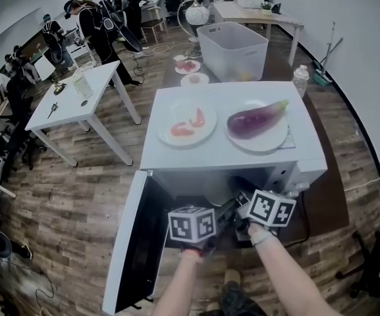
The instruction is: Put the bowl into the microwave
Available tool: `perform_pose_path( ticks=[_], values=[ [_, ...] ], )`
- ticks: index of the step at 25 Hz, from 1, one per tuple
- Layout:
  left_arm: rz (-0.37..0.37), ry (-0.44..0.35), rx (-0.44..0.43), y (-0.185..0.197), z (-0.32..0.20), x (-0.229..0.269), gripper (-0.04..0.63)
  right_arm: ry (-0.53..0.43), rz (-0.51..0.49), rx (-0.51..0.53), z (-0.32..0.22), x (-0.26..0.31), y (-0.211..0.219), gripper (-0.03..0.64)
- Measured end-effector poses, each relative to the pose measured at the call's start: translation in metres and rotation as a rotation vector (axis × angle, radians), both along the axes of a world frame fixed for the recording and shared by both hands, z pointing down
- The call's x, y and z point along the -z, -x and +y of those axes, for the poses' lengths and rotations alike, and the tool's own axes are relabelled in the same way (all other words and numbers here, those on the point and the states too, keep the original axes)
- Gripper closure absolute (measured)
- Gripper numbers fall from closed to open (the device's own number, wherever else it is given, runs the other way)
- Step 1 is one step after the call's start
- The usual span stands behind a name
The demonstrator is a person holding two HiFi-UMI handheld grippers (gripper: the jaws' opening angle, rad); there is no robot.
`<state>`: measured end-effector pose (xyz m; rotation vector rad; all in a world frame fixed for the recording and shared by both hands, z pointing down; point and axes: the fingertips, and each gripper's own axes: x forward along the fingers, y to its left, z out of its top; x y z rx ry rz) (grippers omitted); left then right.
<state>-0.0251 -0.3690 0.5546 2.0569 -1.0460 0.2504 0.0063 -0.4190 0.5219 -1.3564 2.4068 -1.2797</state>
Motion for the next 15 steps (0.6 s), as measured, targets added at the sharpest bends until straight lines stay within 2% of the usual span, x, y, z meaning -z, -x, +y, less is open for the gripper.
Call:
perform_pose_path(
  ticks=[6,9,15],
  values=[
    [0.001,0.025,0.003,0.003,-0.011,0.003,0.224,-0.005,0.022,-0.013,-0.013,0.001,0.002,0.538],
    [0.000,0.029,-0.030,0.002,-0.012,0.003,0.222,-0.006,0.032,-0.030,-0.018,0.000,0.001,0.551],
    [-0.125,-0.024,-0.077,0.006,-0.003,-0.001,0.245,-0.023,0.076,-0.007,-0.021,0.002,0.007,0.563]
  ],
)
